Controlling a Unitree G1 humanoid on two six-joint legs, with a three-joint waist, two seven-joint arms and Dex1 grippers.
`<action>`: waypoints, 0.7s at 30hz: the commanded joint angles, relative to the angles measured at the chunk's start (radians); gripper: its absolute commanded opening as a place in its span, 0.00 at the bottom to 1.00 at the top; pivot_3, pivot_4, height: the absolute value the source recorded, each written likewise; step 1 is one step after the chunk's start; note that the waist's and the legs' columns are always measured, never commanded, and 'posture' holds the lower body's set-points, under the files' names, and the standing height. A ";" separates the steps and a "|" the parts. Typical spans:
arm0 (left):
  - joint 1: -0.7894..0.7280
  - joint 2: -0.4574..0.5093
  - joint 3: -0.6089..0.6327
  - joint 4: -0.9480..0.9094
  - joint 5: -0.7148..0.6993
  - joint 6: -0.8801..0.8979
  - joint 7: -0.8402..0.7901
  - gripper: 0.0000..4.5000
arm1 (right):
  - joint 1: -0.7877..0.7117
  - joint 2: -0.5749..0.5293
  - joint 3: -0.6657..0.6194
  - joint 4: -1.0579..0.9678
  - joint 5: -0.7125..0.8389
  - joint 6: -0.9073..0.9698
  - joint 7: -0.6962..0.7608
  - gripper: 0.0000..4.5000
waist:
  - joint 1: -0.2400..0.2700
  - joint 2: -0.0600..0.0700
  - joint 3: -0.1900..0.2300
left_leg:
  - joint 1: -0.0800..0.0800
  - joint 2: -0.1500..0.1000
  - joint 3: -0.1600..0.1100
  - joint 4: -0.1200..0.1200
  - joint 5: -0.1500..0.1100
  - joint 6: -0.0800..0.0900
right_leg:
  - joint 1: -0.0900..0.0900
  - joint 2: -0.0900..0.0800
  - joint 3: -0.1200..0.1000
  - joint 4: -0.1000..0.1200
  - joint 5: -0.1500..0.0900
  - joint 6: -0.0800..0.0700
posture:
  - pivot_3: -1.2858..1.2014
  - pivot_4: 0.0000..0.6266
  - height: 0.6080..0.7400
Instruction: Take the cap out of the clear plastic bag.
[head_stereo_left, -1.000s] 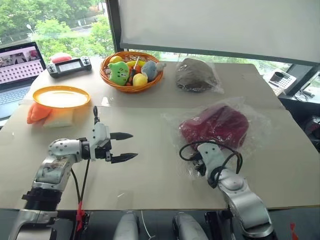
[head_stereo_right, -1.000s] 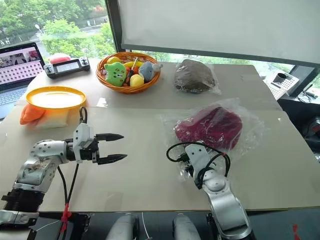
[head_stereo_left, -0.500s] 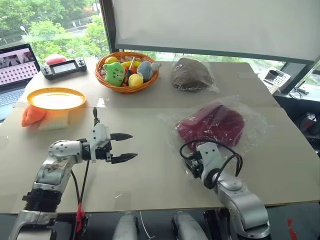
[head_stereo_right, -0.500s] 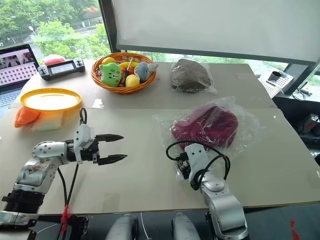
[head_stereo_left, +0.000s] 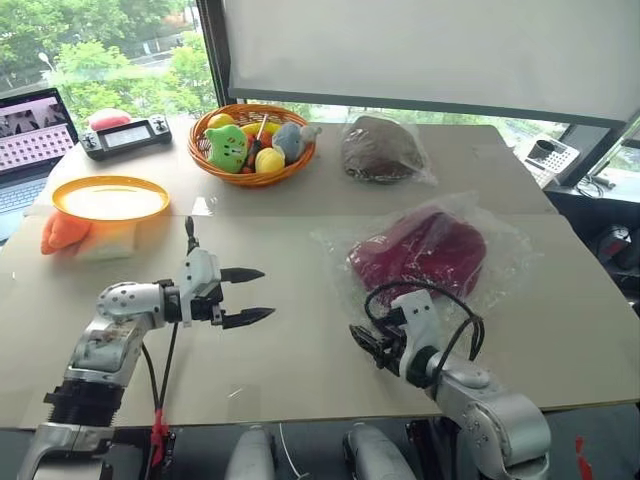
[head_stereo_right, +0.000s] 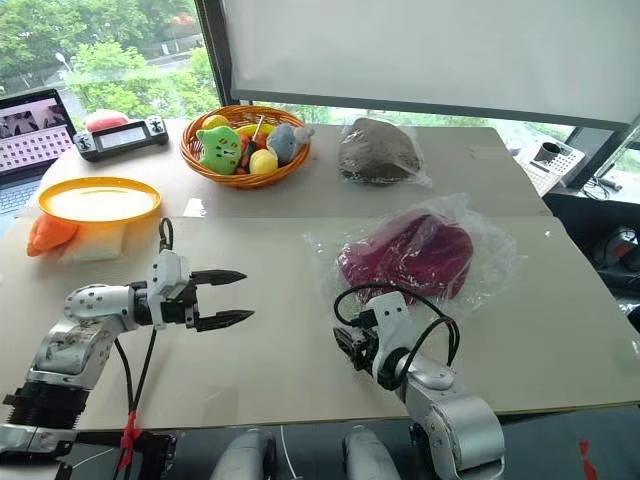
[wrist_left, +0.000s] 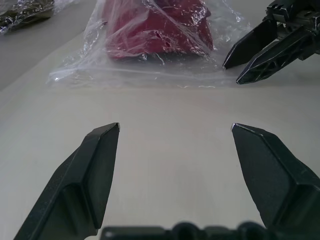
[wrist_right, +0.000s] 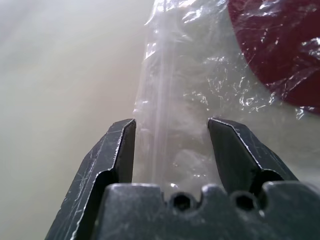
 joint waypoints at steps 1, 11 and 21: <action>-0.002 0.006 0.011 -0.040 -0.004 -0.002 0.005 0.86 | 0.031 -0.110 0.097 0.093 -0.072 -0.005 -0.025 0.62 | 0.001 -0.001 -0.001 | 0.000 0.000 0.000 0.000 0.000 0.000 | 0.000 0.000 0.000 0.000 0.000 0.000 | 0.52 0.24 1.00; -0.001 0.006 0.012 -0.048 -0.004 0.005 0.016 0.86 | 0.076 -0.060 0.076 0.156 -0.024 -0.059 -0.028 0.51 | 0.006 -0.010 -0.014 | 0.002 0.000 0.000 0.000 0.000 0.000 | 0.002 0.000 0.000 -0.001 -0.003 0.004 | 0.52 0.24 1.00; 0.001 0.007 0.011 -0.054 -0.005 0.008 0.021 0.86 | 0.101 -0.050 0.078 0.173 -0.017 -0.079 -0.011 0.00 | 0.004 -0.015 -0.019 | 0.006 0.000 0.000 -0.006 0.000 0.000 | 0.003 0.000 0.000 -0.001 -0.004 0.001 | 0.52 0.24 1.00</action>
